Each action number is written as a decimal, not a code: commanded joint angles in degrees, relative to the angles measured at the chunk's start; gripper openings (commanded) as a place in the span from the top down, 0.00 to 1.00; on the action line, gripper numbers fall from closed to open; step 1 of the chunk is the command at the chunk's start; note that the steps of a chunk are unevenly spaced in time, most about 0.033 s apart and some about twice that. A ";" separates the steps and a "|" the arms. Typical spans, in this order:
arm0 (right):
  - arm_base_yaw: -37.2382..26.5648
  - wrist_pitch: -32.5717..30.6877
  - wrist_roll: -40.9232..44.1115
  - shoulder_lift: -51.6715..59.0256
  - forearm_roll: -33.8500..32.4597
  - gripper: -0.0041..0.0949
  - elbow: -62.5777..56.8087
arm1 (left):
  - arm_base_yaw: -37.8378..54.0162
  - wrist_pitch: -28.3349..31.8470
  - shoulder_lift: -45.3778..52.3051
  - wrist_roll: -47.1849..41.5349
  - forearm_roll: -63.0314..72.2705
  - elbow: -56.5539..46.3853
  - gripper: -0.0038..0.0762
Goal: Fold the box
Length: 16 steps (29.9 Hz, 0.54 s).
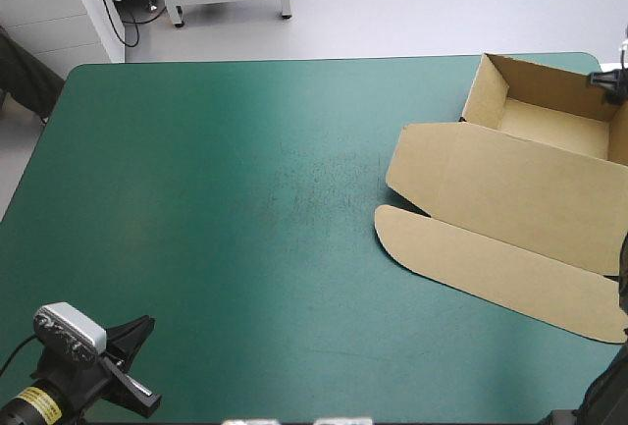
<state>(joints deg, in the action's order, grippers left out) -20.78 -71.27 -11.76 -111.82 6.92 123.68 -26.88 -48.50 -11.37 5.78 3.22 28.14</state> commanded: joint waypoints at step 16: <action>46.96 6.17 4.51 45.37 -11.61 0.97 -32.26 | -0.15 5.32 -0.77 -0.42 0.04 1.34 0.96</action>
<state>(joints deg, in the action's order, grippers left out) 21.52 -71.01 -11.86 -73.52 0.00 97.83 -26.88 -47.54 -11.37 5.78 3.22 28.14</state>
